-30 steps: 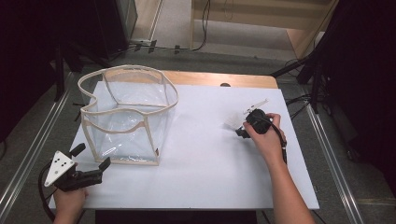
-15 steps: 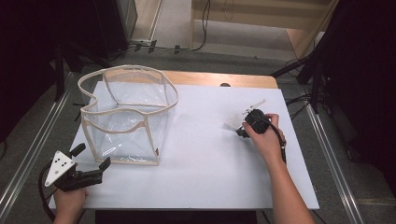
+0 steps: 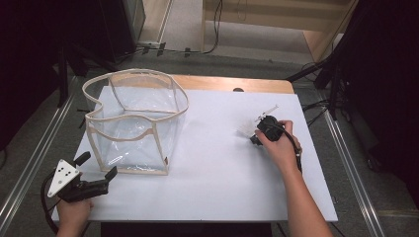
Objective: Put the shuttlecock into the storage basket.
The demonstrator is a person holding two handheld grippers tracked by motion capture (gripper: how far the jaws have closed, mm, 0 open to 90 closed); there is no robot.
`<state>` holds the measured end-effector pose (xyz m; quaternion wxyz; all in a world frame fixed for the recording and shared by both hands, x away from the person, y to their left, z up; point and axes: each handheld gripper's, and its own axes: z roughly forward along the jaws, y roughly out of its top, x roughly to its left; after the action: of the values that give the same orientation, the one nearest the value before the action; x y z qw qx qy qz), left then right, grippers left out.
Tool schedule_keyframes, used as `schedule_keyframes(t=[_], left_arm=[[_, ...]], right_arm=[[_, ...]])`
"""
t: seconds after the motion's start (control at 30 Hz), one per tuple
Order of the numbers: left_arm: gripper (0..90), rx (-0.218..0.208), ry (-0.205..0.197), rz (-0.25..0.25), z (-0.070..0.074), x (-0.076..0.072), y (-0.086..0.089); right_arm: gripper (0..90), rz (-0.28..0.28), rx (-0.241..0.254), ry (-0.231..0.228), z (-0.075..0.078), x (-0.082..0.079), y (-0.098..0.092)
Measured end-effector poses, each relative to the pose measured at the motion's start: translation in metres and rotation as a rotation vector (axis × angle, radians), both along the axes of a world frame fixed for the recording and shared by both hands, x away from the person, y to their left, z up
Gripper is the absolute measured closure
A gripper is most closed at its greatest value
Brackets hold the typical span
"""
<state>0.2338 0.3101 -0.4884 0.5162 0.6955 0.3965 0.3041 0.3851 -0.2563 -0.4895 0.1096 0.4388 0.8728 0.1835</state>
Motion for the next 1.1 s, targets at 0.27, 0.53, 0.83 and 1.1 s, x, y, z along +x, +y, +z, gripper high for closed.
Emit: schedule_keyframes(t=[0.27, 0.53, 0.83, 1.1], left_arm=[[0.0, -0.001, 0.002, 0.001, 0.000, 0.000, 0.000], [0.0, 0.002, 0.004, 0.000, 0.000, 0.000, 0.000], [0.0, 0.001, 0.004, 0.000, 0.000, 0.000, 0.000], [0.0, 0.001, 0.004, 0.000, 0.000, 0.000, 0.000]], right_arm=[[62.7, 0.003, 0.000, 0.015, 0.000, 0.000, -0.001], [62.8, -0.006, 0.020, 0.010, 0.002, 0.000, -0.004], [62.9, 0.003, 0.028, 0.006, 0.008, 0.001, -0.005], [62.9, 0.004, 0.034, 0.002, 0.012, 0.002, -0.003]])
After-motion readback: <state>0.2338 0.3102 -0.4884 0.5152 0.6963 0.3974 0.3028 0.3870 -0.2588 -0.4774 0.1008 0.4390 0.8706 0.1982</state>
